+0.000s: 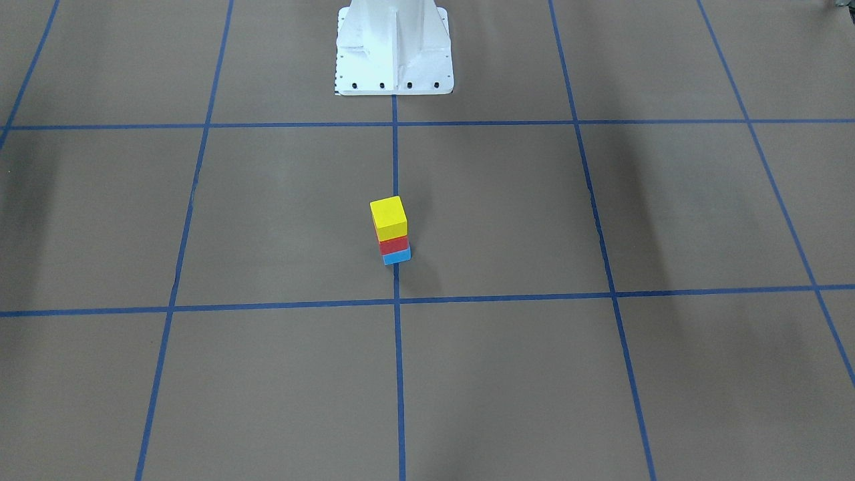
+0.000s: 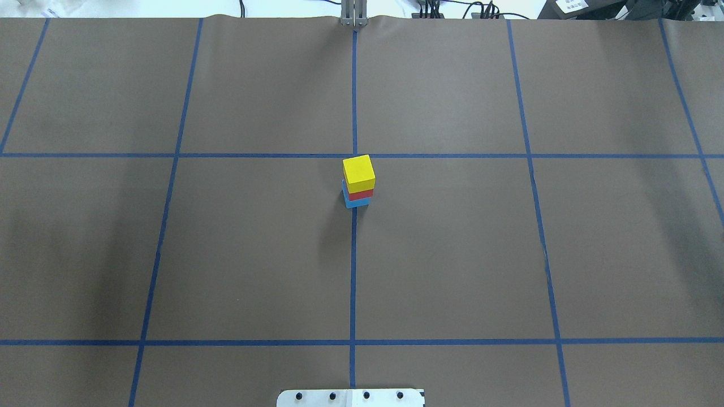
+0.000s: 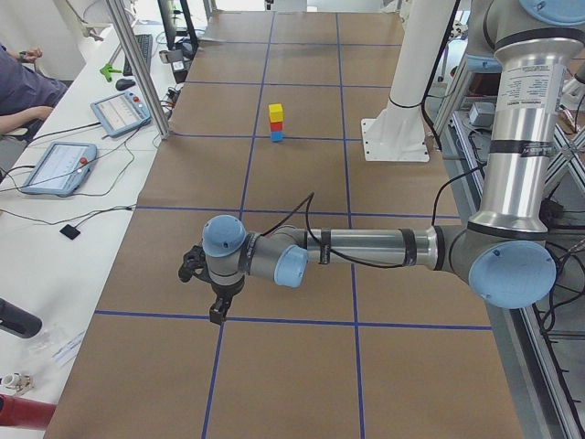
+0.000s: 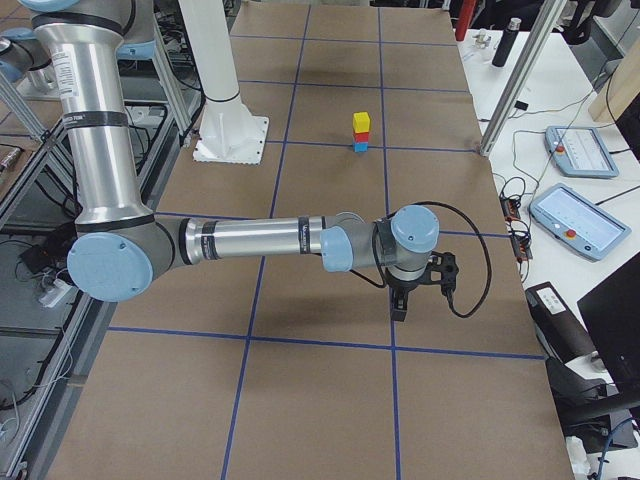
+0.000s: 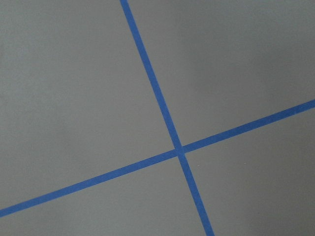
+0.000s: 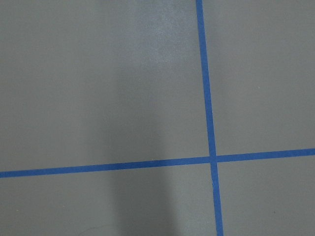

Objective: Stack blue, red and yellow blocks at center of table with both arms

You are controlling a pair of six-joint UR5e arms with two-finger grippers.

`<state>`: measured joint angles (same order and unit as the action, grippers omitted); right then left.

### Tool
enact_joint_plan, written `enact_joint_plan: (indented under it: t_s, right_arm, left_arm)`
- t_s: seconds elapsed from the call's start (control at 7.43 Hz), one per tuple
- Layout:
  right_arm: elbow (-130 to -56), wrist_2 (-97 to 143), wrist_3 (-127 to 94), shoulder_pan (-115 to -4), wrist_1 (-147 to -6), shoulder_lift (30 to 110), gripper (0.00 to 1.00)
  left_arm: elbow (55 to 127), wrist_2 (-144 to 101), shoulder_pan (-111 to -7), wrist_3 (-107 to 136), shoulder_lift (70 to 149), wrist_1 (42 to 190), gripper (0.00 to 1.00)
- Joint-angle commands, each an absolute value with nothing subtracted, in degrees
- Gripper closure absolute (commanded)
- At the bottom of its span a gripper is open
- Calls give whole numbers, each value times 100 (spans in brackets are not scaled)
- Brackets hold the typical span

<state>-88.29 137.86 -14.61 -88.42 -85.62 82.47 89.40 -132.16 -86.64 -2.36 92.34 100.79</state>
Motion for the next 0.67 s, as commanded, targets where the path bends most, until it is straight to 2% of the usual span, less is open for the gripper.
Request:
enact_joint_plan:
  t_s: [0.0, 0.13, 0.54]
  right_arm:
    - [-8886, 13781, -1459, -8947, -8822, 8253, 0]
    - [-8877, 13799, -1459, -8973, -8929, 8262, 0]
    - [-8973, 13869, -1459, -9210, -9193, 8428, 0]
  left_arm:
    - [10086, -13227, -8727, -202, 9123, 8304, 0]
    - [10090, -13236, -8736, -254, 8801, 8358, 0]
    - [10011, -13236, -8754, -255, 8728, 8411, 0]
